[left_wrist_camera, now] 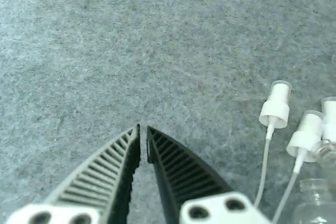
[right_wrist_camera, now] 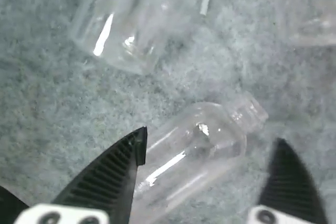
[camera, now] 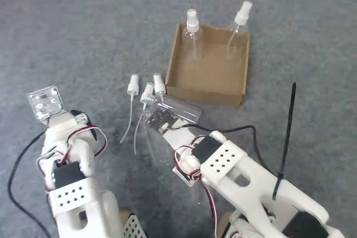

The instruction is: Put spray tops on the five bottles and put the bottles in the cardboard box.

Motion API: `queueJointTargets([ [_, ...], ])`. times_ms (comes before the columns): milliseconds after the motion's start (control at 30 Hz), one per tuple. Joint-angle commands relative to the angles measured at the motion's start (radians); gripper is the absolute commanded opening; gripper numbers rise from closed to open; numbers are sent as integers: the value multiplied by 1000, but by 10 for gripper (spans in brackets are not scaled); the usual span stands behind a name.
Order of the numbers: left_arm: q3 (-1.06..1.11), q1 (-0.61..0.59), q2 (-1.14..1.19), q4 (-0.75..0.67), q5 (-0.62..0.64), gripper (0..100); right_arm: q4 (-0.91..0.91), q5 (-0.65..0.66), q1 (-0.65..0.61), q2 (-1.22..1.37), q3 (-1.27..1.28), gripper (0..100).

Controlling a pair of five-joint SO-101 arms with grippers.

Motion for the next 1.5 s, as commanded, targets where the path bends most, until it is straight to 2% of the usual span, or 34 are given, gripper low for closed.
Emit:
queueJointTargets([
  [0,-13,5,-8,-26,3,12,-1,-106,4,-33,-3,228],
  [133,-13,5,-8,-26,3,12,-12,-107,64,-33,28,242],
  [367,-13,5,-8,-26,3,12,-12,-101,274,-33,86,238],
  [433,-13,5,-8,-26,3,12,-10,-60,341,-33,89,238],
  [533,-13,5,-8,-26,3,12,-10,92,481,-42,84,238],
  [733,-12,5,-8,-26,3,12,-21,540,900,-33,28,238],
  [833,-12,5,-8,-26,3,12,-82,747,1090,-33,11,238],
  [967,-12,5,-8,-26,3,12,-171,944,1257,-33,11,238],
  [1133,-12,5,-8,-26,3,12,-249,965,1333,-27,9,240],
  [1400,-12,5,-8,-26,3,12,-298,956,1314,145,-104,242],
  [1467,-10,5,-8,-26,3,12,-263,910,1302,179,-138,242],
])
